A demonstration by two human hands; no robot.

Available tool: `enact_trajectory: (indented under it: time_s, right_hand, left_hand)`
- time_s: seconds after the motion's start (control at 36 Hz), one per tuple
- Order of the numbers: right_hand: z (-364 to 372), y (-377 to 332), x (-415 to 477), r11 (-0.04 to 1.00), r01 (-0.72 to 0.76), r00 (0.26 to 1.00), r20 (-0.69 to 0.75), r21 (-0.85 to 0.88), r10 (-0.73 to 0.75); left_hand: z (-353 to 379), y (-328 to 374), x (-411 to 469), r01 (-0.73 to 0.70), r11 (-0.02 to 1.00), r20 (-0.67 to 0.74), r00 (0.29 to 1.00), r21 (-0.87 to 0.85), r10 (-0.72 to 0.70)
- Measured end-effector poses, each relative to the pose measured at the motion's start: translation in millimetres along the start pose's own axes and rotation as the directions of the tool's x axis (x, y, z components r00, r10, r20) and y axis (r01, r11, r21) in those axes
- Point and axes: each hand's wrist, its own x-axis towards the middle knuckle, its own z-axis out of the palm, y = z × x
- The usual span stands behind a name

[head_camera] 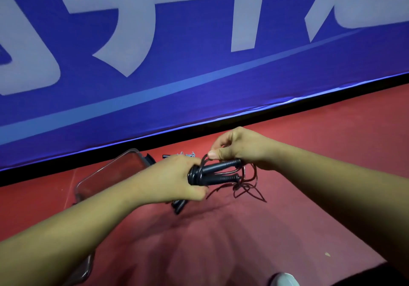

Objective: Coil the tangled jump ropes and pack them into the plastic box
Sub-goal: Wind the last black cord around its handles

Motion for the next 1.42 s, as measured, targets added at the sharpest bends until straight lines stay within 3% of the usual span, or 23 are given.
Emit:
enact_trajectory:
  time_s: [0.11, 0.19, 0.28, 0.39, 0.53, 0.78, 0.92, 1.0, 1.19, 1.28, 1.42]
  right_hand:
    - [3.4, 6.0, -3.1, 0.974, -0.131, 0.986, 0.124, 0.183, 0.109]
    - [12.6, 2.4, -2.9, 0.951, -0.128, 0.984, 0.158, 0.281, 0.086]
    - [24.6, -3.9, 1.2, 0.961, -0.099, 0.985, 0.164, 0.257, 0.057]
    - [39.7, 0.5, 0.5, 0.958, -0.188, 0.967, 0.209, 0.216, 0.143]
    - [51.2, -4.7, 2.7, 0.915, -0.267, 0.962, 0.143, 0.303, 0.233]
    - [66.7, -26.4, 0.1, 0.995, -0.088, 0.98, 0.175, -0.046, 0.095]
    - [68.1, -45.0, 0.0, 0.901, 0.129, 0.986, 0.153, -0.414, -0.071]
    - [64.4, -49.9, 1.3, 0.83, 0.181, 0.983, 0.116, -0.527, -0.141]
    - [41.3, -37.8, 3.7, 0.775, 0.203, 0.959, -0.038, -0.598, -0.281]
    - [31.9, -32.4, 4.7, 0.78, 0.202, 0.951, -0.071, -0.592, -0.3]
    - [21.7, -26.5, 2.9, 0.878, 0.18, 0.954, -0.14, -0.444, -0.266]
  left_hand:
    - [-10.1, 5.3, -2.5, 0.003, 0.983, -0.12, 0.992, -0.185, -0.026]
    - [-15.3, 3.4, 1.4, 0.014, 0.944, -0.223, 0.971, -0.33, -0.092]
    - [-21.7, -2.4, 4.7, 0.038, 0.923, -0.319, 0.932, -0.384, -0.171]
    - [-37.2, -12.4, 2.5, 0.0, 0.947, -0.395, 0.909, -0.32, -0.134]
    - [-46.8, -36.6, 0.1, 0.146, 0.985, -0.458, 0.872, -0.091, -0.171]
    - [-50.1, -73.9, -3.3, 0.323, 0.934, -0.534, 0.822, 0.152, -0.198]
    - [-45.1, -79.5, -4.2, 0.371, 0.883, -0.435, 0.872, 0.288, -0.225]
    - [-35.9, -74.7, -3.8, 0.33, 0.875, -0.341, 0.917, 0.355, -0.207]
    - [-17.0, -47.9, -7.3, 0.076, 0.916, -0.042, 0.997, 0.393, -0.065]
    - [-11.7, -31.1, -10.1, 0.02, 0.93, -0.009, 1.0, 0.366, -0.017]
    - [-10.3, -12.9, -16.2, 0.003, 0.995, -0.051, 0.999, 0.105, 0.003]
